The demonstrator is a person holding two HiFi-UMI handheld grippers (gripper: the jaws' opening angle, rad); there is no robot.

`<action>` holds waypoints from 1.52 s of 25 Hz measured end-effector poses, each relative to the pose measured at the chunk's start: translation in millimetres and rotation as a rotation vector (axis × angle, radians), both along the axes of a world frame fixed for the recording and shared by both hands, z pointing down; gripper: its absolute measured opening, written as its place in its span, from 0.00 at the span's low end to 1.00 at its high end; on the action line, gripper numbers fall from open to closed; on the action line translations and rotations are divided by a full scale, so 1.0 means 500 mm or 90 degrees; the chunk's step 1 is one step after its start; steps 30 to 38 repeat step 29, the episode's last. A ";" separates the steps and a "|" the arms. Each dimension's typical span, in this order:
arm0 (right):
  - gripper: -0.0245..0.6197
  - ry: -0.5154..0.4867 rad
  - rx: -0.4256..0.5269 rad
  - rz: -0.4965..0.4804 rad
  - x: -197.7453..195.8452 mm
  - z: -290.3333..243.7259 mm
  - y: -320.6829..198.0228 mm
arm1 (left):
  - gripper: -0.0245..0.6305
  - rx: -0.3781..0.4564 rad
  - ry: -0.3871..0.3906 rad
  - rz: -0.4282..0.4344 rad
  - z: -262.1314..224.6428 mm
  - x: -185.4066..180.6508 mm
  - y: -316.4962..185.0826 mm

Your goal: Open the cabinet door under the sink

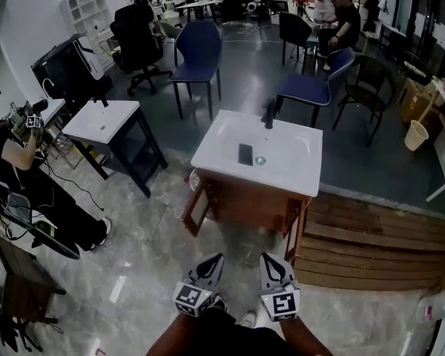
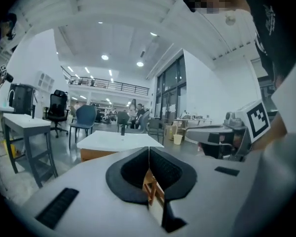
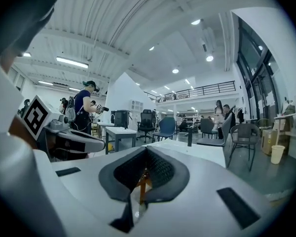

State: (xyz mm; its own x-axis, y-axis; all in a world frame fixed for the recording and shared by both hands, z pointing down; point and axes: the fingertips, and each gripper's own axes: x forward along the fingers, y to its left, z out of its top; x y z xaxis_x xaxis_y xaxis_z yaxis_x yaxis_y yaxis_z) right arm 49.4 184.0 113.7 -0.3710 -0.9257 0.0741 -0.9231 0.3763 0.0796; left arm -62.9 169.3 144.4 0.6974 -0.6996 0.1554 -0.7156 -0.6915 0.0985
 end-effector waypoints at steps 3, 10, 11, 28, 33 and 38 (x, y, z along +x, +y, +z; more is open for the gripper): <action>0.08 0.023 -0.005 0.018 0.037 -0.022 0.033 | 0.07 0.030 -0.008 0.010 -0.031 0.011 0.012; 0.08 0.028 0.024 0.043 0.054 -0.083 0.063 | 0.07 0.070 0.013 0.023 -0.116 0.027 0.028; 0.08 0.026 0.029 0.041 0.053 -0.089 0.066 | 0.07 0.074 0.014 0.024 -0.122 0.029 0.032; 0.08 0.025 0.068 -0.010 0.010 -0.105 0.078 | 0.07 0.082 0.004 -0.002 -0.126 0.007 0.056; 0.08 0.023 0.071 -0.013 0.008 -0.105 0.077 | 0.07 0.082 0.003 -0.003 -0.127 0.006 0.057; 0.08 0.023 0.071 -0.013 0.008 -0.105 0.077 | 0.07 0.082 0.003 -0.003 -0.127 0.006 0.057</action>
